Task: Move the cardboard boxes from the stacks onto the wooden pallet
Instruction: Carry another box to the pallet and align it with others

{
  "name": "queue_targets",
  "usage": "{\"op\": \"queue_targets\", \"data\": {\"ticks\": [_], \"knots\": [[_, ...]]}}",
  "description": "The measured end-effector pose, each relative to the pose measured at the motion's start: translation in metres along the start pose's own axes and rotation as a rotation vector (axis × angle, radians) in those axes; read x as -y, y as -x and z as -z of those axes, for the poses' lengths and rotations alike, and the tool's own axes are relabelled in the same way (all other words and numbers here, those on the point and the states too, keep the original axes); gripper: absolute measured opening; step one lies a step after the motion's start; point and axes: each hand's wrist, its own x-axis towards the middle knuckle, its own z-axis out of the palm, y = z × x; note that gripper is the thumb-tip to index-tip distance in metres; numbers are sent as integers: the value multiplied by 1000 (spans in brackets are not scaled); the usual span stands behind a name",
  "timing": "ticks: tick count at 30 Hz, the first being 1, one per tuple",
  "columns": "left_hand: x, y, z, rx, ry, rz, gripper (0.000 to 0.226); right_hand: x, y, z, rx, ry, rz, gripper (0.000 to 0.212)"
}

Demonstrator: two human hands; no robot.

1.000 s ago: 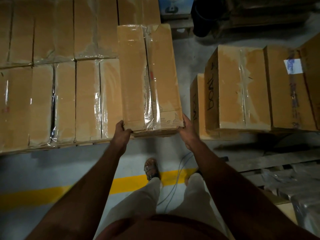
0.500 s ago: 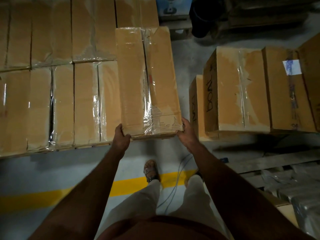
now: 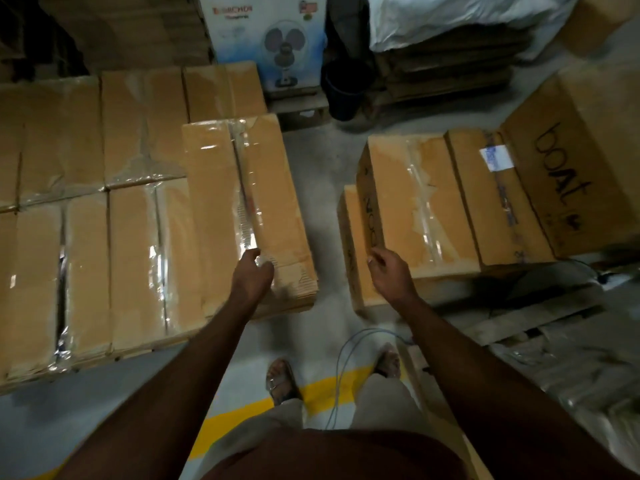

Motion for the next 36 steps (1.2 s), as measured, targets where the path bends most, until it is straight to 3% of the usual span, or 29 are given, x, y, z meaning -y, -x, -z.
{"op": "queue_targets", "data": {"ticks": [6, 13, 17, 23, 29, 33, 36], "knots": [[-74, 9, -75, 181, -26, -116, 46, -23, -2, 66, -188, -74, -10, 21], [-153, 18, -192, 410, -153, -249, 34, -106, -10, 173, -303, -139, -104, 19], [-179, 22, -255, 452, -175, -202, 34, -161, -16, 220, -297, -134, -215, 24], [-158, 20, -342, 446, -194, -38, 41, -244, -46, 245, -173, -146, -398, 33], [-108, 7, -401, 289, -142, 96, 48, -311, -89, 211, -7, -181, -449, 46], [-81, -1, -433, 227, -101, 168, 56, -344, -122, 182, -27, -245, -574, 49], [-65, -21, -446, 171, 73, 302, 42, -359, -132, 164, -42, -282, -626, 54]]}}
